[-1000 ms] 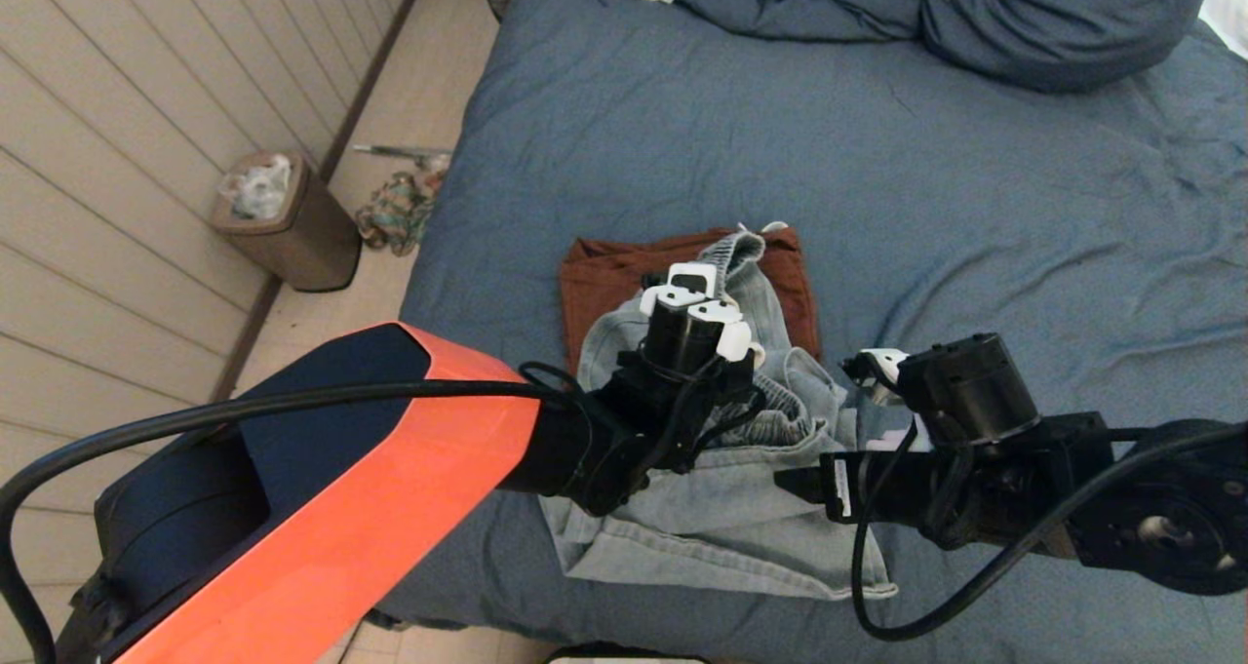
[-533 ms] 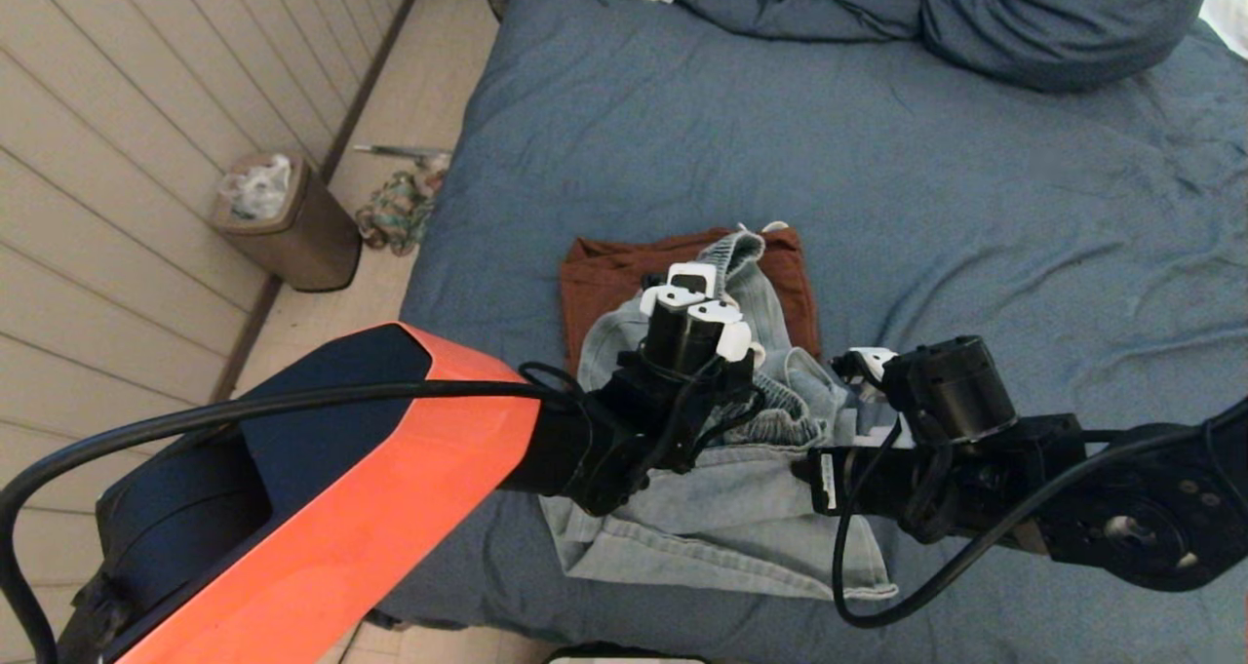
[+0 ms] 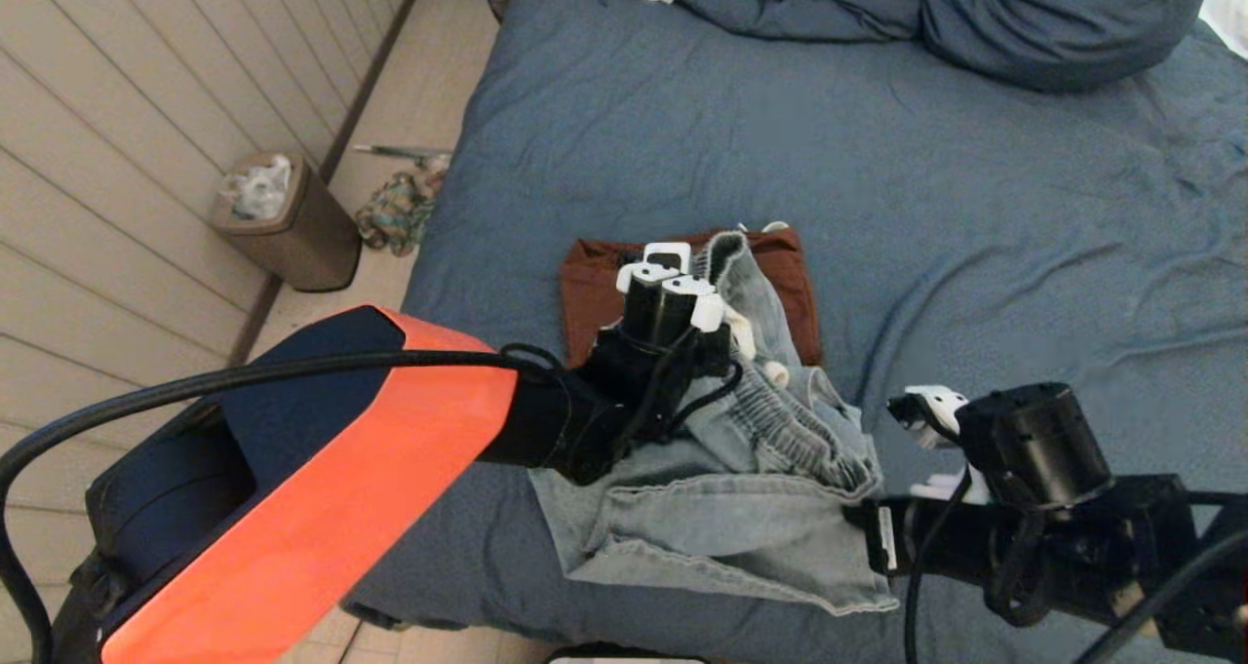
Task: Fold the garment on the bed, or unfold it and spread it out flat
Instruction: Unford the blue shorts
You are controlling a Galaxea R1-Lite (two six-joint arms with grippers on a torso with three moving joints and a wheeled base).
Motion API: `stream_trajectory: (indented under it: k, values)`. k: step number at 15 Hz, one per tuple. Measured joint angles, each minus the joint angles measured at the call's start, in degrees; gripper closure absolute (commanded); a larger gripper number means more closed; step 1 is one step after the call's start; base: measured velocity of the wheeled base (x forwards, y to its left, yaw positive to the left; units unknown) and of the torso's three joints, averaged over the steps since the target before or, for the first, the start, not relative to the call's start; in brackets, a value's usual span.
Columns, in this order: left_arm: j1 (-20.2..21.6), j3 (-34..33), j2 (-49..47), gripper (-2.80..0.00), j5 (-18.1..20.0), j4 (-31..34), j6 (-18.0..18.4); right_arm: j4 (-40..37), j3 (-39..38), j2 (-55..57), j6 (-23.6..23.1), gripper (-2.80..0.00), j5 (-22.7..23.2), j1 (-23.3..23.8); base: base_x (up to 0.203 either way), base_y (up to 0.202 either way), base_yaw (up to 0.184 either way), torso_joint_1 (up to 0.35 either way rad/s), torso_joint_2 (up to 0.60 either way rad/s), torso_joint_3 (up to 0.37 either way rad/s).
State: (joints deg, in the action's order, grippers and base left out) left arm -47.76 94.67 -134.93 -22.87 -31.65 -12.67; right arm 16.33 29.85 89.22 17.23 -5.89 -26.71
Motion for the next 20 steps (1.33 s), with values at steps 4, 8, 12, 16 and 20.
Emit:
stream_trajectory:
  k: [4,8,12,16,20]
  values:
    - [2.6,3.0,-0.8,0.0,0.1,2.0,-0.1,0.1,-6.7,-2.8,0.2,0.0,0.3,-0.3,0.0,0.0,0.0,0.0,0.0,0.0]
    - [4.0,5.1,-1.8,0.0,0.0,3.2,-1.0,2.1,-8.7,-3.2,0.2,0.0,0.3,-0.5,0.0,0.0,0.0,0.0,0.0,0.0]
    - [3.9,2.6,1.2,0.0,0.0,3.2,-1.5,3.8,-8.7,-2.7,0.3,-2.8,0.3,-0.6,0.0,0.0,0.0,0.0,0.0,0.0]
    - [3.8,2.1,2.7,0.0,0.0,3.2,-1.6,5.1,-10.1,-4.8,-0.3,-2.8,1.5,-0.7,0.0,0.0,0.0,0.0,0.0,0.0]
    - [3.6,1.3,4.4,0.0,0.0,3.2,-1.8,4.3,-9.3,-15.3,-1.2,-0.31,3.0,-0.3,0.0,0.0,0.0,0.0,0.0,0.0]
